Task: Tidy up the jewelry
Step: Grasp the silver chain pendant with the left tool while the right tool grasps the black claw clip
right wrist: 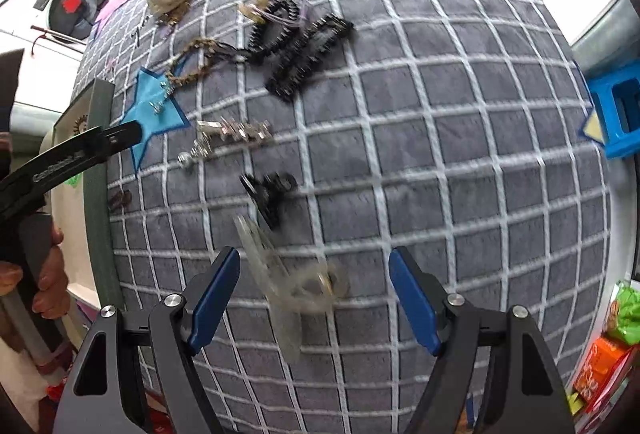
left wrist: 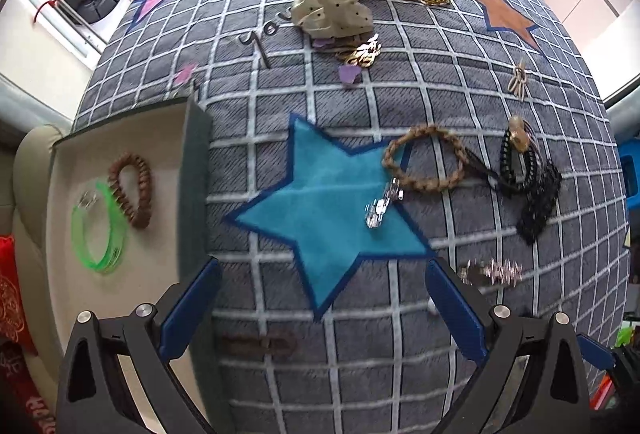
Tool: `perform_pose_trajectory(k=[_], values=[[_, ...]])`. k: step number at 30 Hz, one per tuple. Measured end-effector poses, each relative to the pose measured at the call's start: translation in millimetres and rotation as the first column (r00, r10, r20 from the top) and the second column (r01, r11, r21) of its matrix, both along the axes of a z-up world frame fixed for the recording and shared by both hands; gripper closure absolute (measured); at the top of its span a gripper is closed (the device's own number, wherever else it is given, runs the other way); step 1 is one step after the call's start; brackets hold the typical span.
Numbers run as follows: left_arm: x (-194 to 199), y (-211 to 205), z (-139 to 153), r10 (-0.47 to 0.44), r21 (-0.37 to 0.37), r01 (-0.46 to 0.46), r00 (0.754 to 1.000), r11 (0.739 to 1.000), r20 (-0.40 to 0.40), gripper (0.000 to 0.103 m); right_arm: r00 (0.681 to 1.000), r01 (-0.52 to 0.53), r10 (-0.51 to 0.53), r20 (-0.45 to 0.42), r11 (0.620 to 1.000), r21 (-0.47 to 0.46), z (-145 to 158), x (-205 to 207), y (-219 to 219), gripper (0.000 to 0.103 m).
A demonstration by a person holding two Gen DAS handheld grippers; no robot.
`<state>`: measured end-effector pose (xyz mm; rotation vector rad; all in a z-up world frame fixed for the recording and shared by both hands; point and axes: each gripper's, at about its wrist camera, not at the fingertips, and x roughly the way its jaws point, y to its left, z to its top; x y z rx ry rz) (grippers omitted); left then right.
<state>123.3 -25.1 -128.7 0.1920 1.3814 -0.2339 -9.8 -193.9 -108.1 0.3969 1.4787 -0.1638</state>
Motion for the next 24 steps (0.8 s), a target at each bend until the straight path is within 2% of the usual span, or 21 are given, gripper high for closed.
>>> perform_pose_trajectory(k=[1, 2, 5, 6, 8, 13, 14, 18, 20, 24], values=[[2.3, -2.2, -2.0, -0.002, -0.003, 0.002, 1.000, 1.000, 0.002, 0.003, 1.000, -0.002, 0.002, 0.004, 1.000, 0.002, -1.0, 3.7, 1.0, 0.024], [5.1, -4.9, -4.7, -0.004, -0.005, 0.004, 1.000, 1.000, 0.001, 0.010, 1.000, -0.007, 0.007, 0.009, 1.000, 0.003, -2.4, 8.0, 2.3, 0.023], [10.6, -9.3, -11.8, -0.007, -0.007, 0.007, 1.000, 1.000, -0.014, 0.013, 1.000, -0.027, 0.027, 0.013, 1.000, 0.002, -7.6, 16.1, 5.9, 0.023], [11.1, -12.0, -14.1, -0.011, -0.008, 0.011, 1.000, 1.000, -0.012, 0.020, 0.999, -0.034, 0.034, 0.010, 0.999, 0.004, -10.4, 18.5, 7.1, 0.023], [12.9, -16.1, -19.6, -0.025, -0.008, 0.025, 0.999, 1.000, -0.025, 0.024, 0.999, -0.046, 0.046, 0.006, 0.999, 0.003, -15.5, 22.5, 9.6, 0.024], [14.6, -19.2, -23.2, -0.028, -0.017, 0.028, 1.000, 0.999, -0.010, 0.025, 0.998, -0.055, 0.055, 0.001, 0.998, 0.002, -24.9, 30.4, 15.0, 0.031], [14.7, -19.6, -23.7, -0.030, -0.020, 0.030, 1.000, 0.999, -0.006, 0.029, 0.998, -0.057, 0.057, 0.000, 0.998, 0.000, -26.2, 31.9, 16.1, 0.032], [14.0, -24.4, -23.5, -0.041, -0.023, 0.041, 0.999, 0.999, 0.013, 0.030, 0.995, -0.100, 0.100, 0.003, 0.994, -0.054, -27.6, 39.6, 28.4, 0.036], [14.8, -26.0, -23.4, -0.040, -0.023, 0.041, 0.999, 0.999, 0.022, 0.033, 0.992, -0.123, 0.123, -0.002, 0.989, -0.086, -27.9, 42.9, 34.8, 0.046], [15.6, -33.9, -20.4, -0.054, -0.025, 0.055, 0.998, 0.998, 0.033, 0.054, 0.989, -0.146, 0.146, -0.013, 0.979, -0.141, -29.2, 47.2, 44.8, 0.061]])
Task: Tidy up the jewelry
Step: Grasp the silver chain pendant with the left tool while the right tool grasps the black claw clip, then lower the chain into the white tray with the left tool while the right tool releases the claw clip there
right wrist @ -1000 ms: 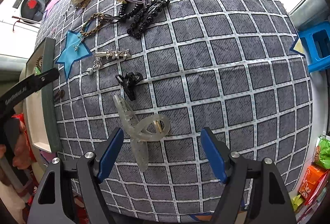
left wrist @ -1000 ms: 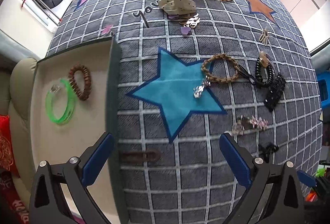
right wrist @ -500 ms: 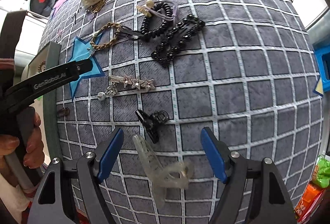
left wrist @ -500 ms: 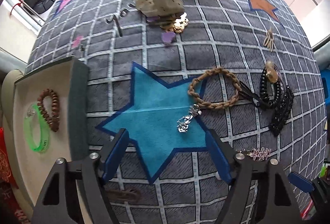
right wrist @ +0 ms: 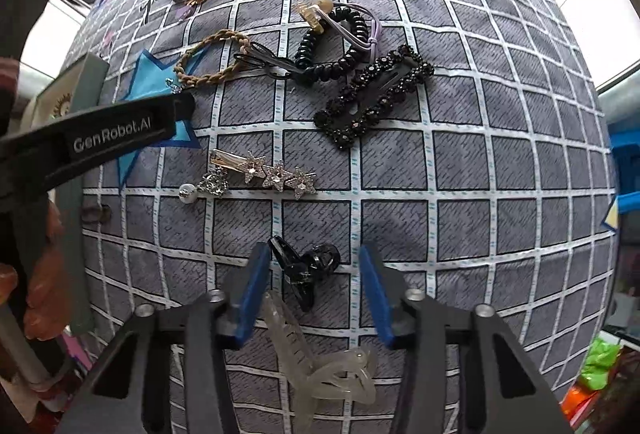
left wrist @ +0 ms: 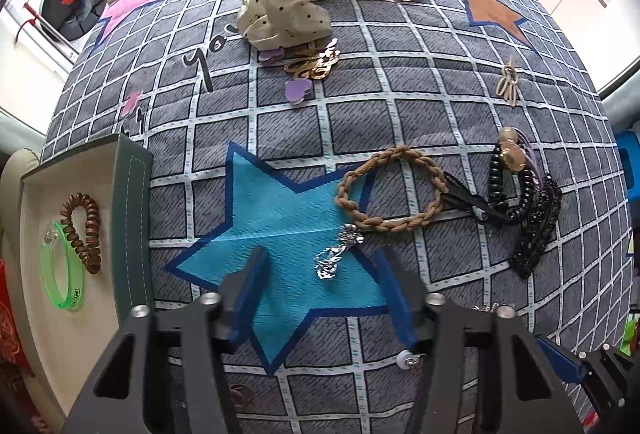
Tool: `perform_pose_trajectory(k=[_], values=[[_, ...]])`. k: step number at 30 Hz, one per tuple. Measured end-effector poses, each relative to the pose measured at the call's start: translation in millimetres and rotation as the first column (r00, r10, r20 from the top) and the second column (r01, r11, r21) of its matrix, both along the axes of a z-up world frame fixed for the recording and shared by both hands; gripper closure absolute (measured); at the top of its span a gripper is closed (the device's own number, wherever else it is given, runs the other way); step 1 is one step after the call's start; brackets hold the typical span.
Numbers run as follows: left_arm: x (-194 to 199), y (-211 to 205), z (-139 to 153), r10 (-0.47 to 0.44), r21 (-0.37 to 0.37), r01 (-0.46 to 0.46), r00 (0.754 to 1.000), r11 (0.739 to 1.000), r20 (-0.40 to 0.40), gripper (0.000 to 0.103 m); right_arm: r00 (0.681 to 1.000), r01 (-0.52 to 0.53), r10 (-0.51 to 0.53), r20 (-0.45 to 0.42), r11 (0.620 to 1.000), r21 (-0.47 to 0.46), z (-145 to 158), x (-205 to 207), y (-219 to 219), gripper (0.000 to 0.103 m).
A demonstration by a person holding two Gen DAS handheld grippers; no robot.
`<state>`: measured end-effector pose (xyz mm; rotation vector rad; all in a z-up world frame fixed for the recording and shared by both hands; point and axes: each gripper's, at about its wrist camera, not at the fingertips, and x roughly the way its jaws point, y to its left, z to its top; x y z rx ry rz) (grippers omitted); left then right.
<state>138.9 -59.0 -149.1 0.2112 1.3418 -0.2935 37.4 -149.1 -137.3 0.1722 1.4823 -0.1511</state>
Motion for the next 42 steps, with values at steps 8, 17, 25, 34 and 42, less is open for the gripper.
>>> perform_pose_trajectory(k=[8, 17, 25, 34, 42], values=[[-2.7, -6.6, 3.7, -0.020, -0.039, 0.020, 1.000, 0.999, -0.011, 0.088, 1.000, 0.026, -0.027, 0.014, 1.000, 0.017, 2.5, -4.3, -10.8, 0.077], [-13.5, 17.4, 27.3, -0.004, -0.090, 0.004, 1.000, 0.996, 0.006, 0.088, 0.996, 0.075, -0.080, 0.048, 0.993, 0.096, 27.0, -8.1, -41.6, 0.077], [-25.6, 38.7, 55.6, 0.019, -0.126, -0.014, 0.999, 0.992, 0.036, 0.088, 0.993, 0.094, -0.102, 0.059, 0.986, 0.136, 50.9, -22.4, -40.0, 0.077], [-39.3, 77.1, 77.4, 0.071, -0.144, -0.061, 0.996, 0.988, 0.060, 0.088, 0.995, 0.072, -0.082, 0.065, 0.986, 0.148, 63.3, -14.5, -22.4, 0.077], [-47.9, 128.1, 89.4, 0.158, -0.156, -0.144, 0.984, 0.977, 0.077, 0.088, 0.997, 0.001, -0.014, 0.082, 0.988, 0.153, 76.1, 0.7, 13.9, 0.077]])
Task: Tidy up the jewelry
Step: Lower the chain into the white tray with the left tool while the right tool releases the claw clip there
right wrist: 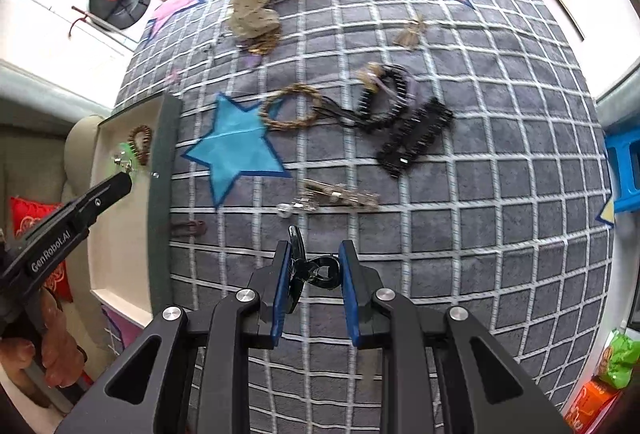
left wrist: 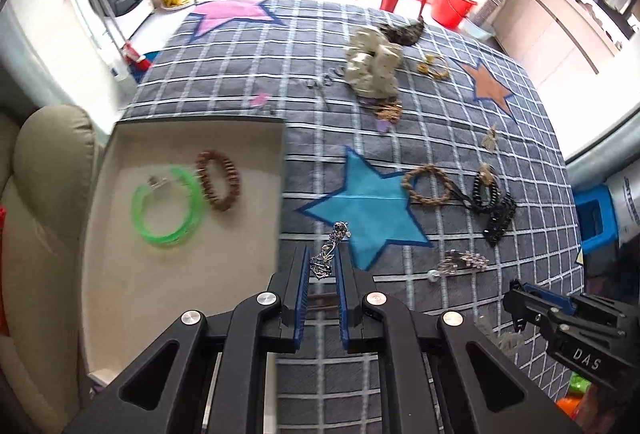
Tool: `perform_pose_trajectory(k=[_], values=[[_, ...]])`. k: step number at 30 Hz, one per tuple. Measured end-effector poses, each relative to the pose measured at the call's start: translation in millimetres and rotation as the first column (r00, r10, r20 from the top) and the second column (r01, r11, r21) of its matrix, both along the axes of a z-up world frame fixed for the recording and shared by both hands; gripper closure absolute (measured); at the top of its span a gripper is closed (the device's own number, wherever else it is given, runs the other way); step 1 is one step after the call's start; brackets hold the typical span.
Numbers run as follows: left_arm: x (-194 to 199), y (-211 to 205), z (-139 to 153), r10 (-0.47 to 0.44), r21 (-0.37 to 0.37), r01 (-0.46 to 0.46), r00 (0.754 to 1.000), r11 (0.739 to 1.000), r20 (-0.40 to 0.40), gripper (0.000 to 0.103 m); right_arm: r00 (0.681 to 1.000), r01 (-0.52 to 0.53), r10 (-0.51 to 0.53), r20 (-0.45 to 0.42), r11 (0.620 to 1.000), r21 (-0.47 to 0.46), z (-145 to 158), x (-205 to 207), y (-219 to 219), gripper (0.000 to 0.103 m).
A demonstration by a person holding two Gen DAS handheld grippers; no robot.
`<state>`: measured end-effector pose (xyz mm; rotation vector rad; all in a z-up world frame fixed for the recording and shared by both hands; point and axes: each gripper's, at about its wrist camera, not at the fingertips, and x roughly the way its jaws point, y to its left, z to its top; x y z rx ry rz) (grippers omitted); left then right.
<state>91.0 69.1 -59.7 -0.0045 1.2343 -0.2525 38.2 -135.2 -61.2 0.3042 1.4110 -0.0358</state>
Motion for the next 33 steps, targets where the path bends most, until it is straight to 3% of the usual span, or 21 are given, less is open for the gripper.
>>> perform_pose_trajectory(k=[17, 26, 33], values=[[1.7, 126.4, -21.5, 0.237, 0.039, -0.236, 0.971, 0.971, -0.025, 0.088, 0.974, -0.225, 0.223, 0.044, 0.973, 0.055, 0.7, 72.8, 129.6, 0.077], [10.5, 155.2, -51.7, 0.288, 0.064, -0.285, 0.956, 0.956, -0.060, 0.088, 0.949, -0.315, 0.313, 0.042, 0.946, 0.070, -19.7, 108.6, 190.4, 0.077], [18.5, 158.3, -75.5, 0.293, 0.093, -0.286, 0.953, 0.954, -0.075, 0.089, 0.938, -0.344, 0.345, -0.033, 0.938, 0.039, -57.3, 124.4, 216.3, 0.077]])
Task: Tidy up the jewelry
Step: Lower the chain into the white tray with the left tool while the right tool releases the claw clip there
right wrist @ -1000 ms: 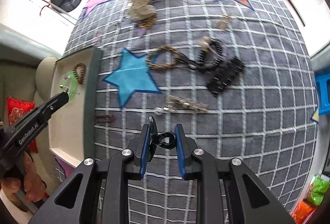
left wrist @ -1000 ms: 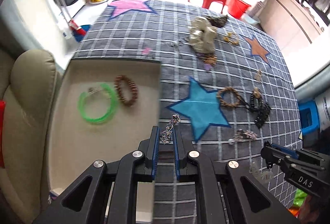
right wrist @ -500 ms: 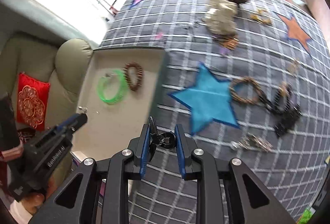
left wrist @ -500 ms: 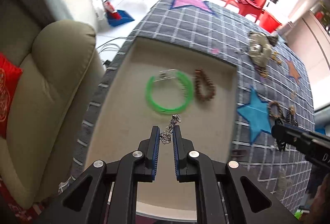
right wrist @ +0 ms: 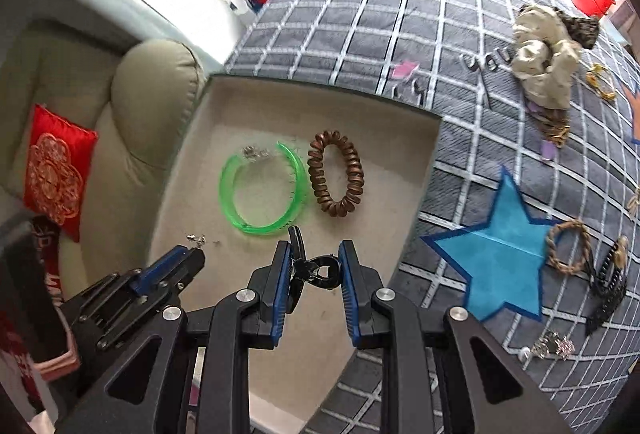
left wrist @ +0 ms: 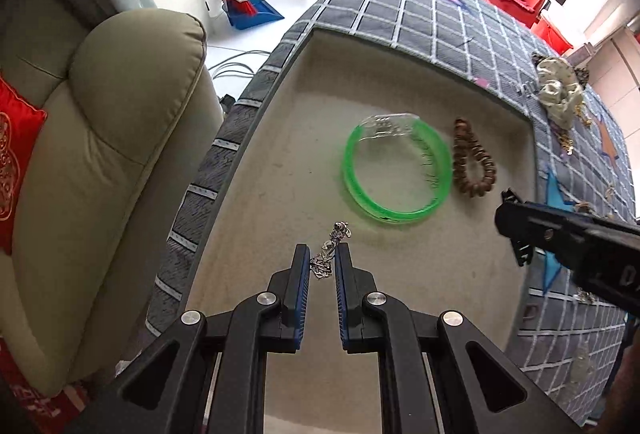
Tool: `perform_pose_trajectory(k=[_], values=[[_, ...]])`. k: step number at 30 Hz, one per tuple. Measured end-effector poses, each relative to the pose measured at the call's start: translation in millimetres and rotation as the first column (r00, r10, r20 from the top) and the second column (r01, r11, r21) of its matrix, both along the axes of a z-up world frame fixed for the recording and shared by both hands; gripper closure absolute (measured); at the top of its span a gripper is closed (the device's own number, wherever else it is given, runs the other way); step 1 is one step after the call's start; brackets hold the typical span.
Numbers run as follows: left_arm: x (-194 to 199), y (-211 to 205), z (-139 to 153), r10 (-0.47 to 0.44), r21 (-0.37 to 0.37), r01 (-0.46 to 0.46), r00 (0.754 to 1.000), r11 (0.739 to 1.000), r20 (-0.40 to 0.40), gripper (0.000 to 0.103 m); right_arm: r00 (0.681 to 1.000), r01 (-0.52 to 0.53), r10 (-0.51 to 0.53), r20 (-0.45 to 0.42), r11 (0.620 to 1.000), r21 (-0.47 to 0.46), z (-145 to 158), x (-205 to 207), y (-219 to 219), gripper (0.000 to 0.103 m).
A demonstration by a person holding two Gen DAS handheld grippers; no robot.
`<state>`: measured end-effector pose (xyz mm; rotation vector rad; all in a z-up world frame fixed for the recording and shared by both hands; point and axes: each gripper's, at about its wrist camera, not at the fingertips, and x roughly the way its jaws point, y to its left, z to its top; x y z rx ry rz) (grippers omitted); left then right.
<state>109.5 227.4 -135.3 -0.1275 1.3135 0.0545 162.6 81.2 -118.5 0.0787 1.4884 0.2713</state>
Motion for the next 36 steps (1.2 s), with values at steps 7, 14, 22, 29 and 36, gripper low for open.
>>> perform_pose_trajectory(k=[7, 14, 22, 29, 36], values=[[9.4, 2.7, -15.0, 0.008, 0.013, -0.008, 1.000, 1.000, -0.007, 0.089, 0.999, -0.006, 0.005, -0.036, 0.999, -0.042, -32.0, 6.2, 12.7, 0.077], [20.4, -0.1, -17.0, -0.007, 0.047, 0.006, 1.000, 0.999, 0.014, 0.088, 1.000, -0.010, 0.011, 0.014, 0.997, -0.078, -39.0, 16.8, 22.6, 0.077], [21.3, -7.9, -17.1, -0.041, 0.092, 0.041, 0.999, 0.995, 0.001, 0.088, 1.000, -0.006, 0.006, 0.008, 0.998, -0.058, -39.9, 23.1, 24.1, 0.077], [18.6, -10.0, -14.6, -0.037, 0.094, 0.037, 0.999, 0.995, -0.006, 0.088, 1.000, 0.010, -0.009, 0.018, 1.000, -0.016, -24.9, 18.0, 5.4, 0.057], [17.7, -10.2, -11.7, -0.040, 0.090, 0.041, 0.999, 0.995, -0.015, 0.088, 0.996, 0.055, -0.057, 0.063, 0.998, 0.021, 4.6, 13.1, -19.1, 0.056]])
